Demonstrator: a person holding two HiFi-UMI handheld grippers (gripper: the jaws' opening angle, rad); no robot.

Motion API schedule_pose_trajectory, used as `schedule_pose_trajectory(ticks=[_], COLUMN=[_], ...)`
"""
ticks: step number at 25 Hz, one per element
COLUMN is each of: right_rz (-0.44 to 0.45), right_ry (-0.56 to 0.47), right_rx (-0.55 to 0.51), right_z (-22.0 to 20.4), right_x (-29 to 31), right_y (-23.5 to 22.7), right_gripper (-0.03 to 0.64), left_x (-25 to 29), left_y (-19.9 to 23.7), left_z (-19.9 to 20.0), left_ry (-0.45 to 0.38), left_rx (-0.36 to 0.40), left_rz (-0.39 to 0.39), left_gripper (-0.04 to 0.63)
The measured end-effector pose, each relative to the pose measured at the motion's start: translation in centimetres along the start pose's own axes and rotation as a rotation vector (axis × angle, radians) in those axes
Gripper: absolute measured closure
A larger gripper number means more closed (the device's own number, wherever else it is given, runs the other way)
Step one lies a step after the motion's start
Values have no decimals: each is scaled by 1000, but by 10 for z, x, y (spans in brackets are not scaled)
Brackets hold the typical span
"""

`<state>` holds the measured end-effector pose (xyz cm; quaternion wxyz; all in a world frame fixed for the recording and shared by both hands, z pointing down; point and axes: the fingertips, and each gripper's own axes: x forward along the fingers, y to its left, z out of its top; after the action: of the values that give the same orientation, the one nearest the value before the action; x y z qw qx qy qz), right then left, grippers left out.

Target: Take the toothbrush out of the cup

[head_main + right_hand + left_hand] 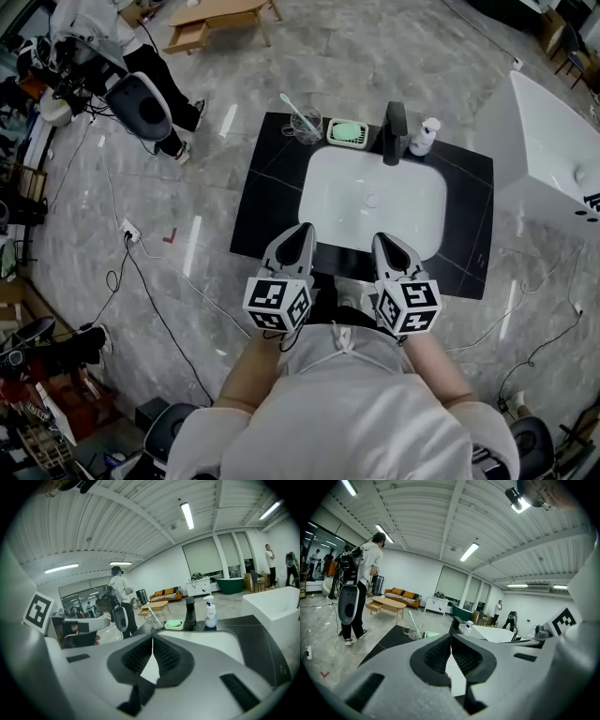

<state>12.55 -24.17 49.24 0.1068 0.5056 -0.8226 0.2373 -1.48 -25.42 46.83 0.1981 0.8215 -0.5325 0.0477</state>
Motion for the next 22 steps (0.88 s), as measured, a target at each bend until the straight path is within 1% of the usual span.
schedule_pose_trajectory(ticks=[5, 9, 13, 16, 20, 22], right_rz=[-34, -54, -58, -58, -66, -68], right_ry=[-6, 4, 20, 28, 50, 66], right_rx=[14, 17, 29, 30, 32, 32], right_z=[18, 35, 49, 57, 63, 67], right_x=[39, 79, 120, 150, 183, 197], right_y=[-7, -8, -5, -1, -1, -2], right_gripper=[589, 589, 589, 589, 589, 589], left_x=[41, 76, 107, 129, 161, 178], left_y=[25, 55, 86, 114, 147, 161], left_z=[13, 35, 54, 59, 59, 56], left_ry=[17, 19, 17, 34, 73, 101], left_rx=[10, 18, -6, -18, -13, -48], left_rz=[-41, -62, -90, -92, -80, -86], left_gripper=[575, 575, 575, 575, 575, 575])
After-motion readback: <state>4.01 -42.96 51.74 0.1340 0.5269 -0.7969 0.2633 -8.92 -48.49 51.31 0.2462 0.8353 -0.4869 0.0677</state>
